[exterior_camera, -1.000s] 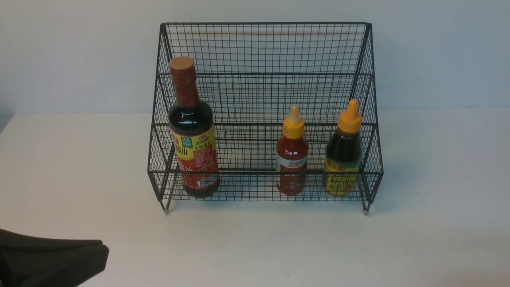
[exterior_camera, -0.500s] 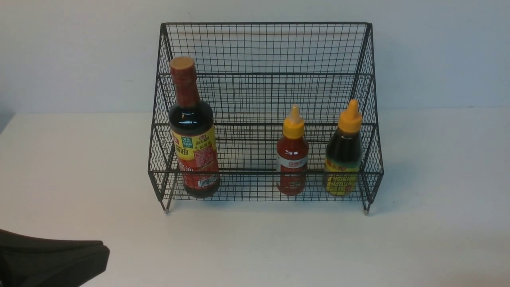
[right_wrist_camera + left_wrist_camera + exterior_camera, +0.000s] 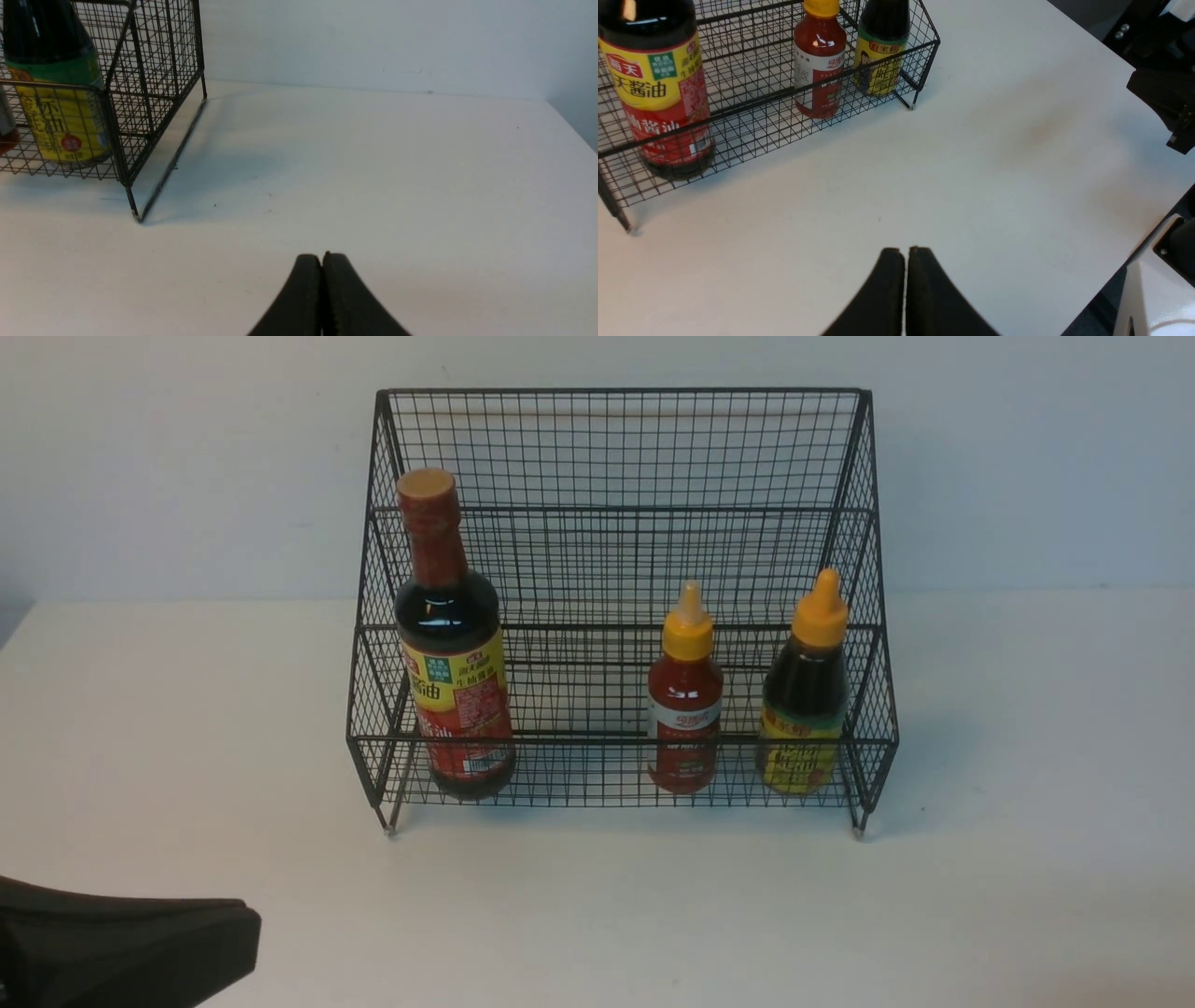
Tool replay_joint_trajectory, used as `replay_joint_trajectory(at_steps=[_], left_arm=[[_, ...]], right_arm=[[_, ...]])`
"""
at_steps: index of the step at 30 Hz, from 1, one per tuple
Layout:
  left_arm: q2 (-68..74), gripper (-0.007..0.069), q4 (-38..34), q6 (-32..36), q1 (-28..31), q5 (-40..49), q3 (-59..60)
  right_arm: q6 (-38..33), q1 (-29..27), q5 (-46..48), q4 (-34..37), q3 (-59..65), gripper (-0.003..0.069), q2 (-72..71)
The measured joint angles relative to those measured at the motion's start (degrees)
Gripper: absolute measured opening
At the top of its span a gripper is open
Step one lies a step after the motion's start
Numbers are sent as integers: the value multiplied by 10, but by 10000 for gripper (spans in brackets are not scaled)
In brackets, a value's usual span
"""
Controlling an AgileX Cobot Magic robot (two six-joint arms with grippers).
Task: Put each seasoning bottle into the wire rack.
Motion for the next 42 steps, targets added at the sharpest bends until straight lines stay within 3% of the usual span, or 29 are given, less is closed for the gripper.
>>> replay_joint_trajectory(at_steps=[3, 9, 18, 22, 25, 27, 28, 32, 35, 42], left_arm=[[0, -4, -1, 25, 0, -29, 0], [0, -4, -5, 94, 0, -191, 4], [-46, -4, 9, 97, -1, -300, 126], [-136, -4, 132, 37, -26, -345, 209], [-188, -4, 240, -56, -51, -357, 253], [-225, -4, 339, -166, -71, -371, 293], [-228, -4, 346, -175, -72, -373, 293], [-291, -4, 481, -314, -105, -431, 383], [-314, -4, 517, -352, -107, -458, 431], [-316, -4, 525, -364, -108, -458, 439]], right_arm=[[0, 0, 0, 0, 0, -15, 0], [0, 0, 0, 0, 0, -15, 0], [0, 0, 0, 0, 0, -15, 0], [0, 0, -1, -1, 0, -15, 0], [0, 0, -1, -1, 0, -15, 0], [0, 0, -1, -1, 0, -15, 0], [0, 0, -2, -1, 0, -15, 0], [0, 0, -2, -2, 0, -15, 0], [0, 0, -2, -2, 0, -15, 0], [0, 0, -2, -2, 0, -15, 0]])
